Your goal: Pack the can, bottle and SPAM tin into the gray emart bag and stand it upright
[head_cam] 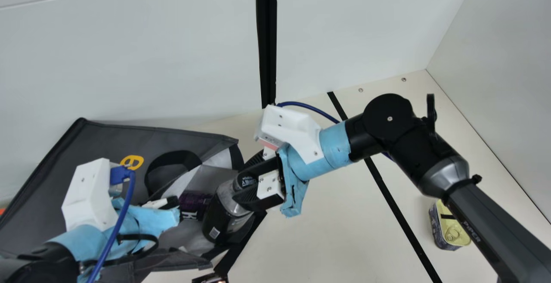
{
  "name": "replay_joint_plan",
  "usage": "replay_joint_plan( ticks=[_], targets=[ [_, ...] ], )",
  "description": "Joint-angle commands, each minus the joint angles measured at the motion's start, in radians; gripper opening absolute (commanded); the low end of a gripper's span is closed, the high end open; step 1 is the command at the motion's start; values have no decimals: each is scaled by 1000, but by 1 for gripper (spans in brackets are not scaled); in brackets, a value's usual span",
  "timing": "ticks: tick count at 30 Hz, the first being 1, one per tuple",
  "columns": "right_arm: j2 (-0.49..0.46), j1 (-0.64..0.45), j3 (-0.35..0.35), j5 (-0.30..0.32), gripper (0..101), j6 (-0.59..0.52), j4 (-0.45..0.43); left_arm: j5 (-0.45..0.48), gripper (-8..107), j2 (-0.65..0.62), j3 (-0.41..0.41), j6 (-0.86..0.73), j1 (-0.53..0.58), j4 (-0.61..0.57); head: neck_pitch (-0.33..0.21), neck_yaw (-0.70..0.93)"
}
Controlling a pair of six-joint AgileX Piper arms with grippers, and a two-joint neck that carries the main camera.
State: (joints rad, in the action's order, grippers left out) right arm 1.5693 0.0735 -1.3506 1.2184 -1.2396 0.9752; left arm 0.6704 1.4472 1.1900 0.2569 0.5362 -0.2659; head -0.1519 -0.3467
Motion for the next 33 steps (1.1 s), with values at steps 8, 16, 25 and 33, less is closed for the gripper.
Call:
replay_joint_plan(
  ticks=[8,16,25,33],
  targets=[
    [38,23,1,-7,0,-8,30,0,-8,0,0,0,0,0,-23,-2],
    [81,62,9,-46,0,-25,63,0,-8,0,0,0,0,0,-23,-2],
    [136,101,-2,-107,0,-75,85,0,-8,0,0,0,0,0,-23,-2],
    [185,134,-27,-166,0,-111,111,0,-8,0,0,0,0,0,-23,-2]
  ],
)
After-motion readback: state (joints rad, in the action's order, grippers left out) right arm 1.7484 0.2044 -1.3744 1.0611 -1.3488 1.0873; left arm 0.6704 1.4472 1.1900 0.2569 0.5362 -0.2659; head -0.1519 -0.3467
